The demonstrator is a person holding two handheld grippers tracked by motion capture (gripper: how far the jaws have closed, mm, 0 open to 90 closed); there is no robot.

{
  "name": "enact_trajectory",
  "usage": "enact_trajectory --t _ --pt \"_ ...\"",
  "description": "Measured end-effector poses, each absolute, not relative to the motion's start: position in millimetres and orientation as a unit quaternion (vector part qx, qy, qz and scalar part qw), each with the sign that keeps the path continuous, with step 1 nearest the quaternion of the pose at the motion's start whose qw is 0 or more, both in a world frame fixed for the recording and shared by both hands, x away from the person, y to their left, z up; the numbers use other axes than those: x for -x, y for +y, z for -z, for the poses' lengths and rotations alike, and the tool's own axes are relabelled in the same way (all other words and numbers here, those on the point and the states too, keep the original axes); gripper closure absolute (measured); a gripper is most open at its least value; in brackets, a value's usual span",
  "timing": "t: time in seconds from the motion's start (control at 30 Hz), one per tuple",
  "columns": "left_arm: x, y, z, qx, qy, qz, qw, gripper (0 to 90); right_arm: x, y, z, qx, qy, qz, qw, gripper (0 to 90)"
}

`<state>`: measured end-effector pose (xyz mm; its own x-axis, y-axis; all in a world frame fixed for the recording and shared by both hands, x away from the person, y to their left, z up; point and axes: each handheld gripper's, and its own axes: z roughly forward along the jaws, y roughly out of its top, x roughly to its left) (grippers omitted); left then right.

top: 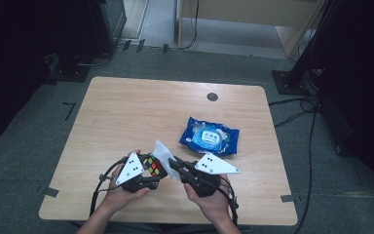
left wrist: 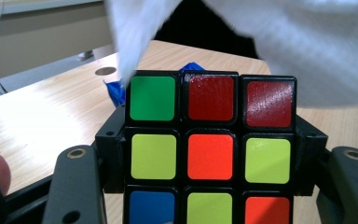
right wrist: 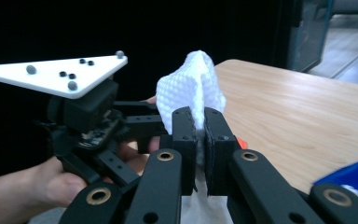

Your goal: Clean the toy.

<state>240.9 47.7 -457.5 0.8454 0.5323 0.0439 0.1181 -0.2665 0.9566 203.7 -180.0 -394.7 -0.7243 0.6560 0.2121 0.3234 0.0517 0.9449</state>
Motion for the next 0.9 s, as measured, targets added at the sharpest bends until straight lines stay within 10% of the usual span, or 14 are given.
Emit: enact_trajectory --t 0.9 --pt "-226 40 448 -0.784 0.157 -0.207 0.563 34.2 -219 -185 416 -0.373 0.699 -0.601 0.104 85.9"
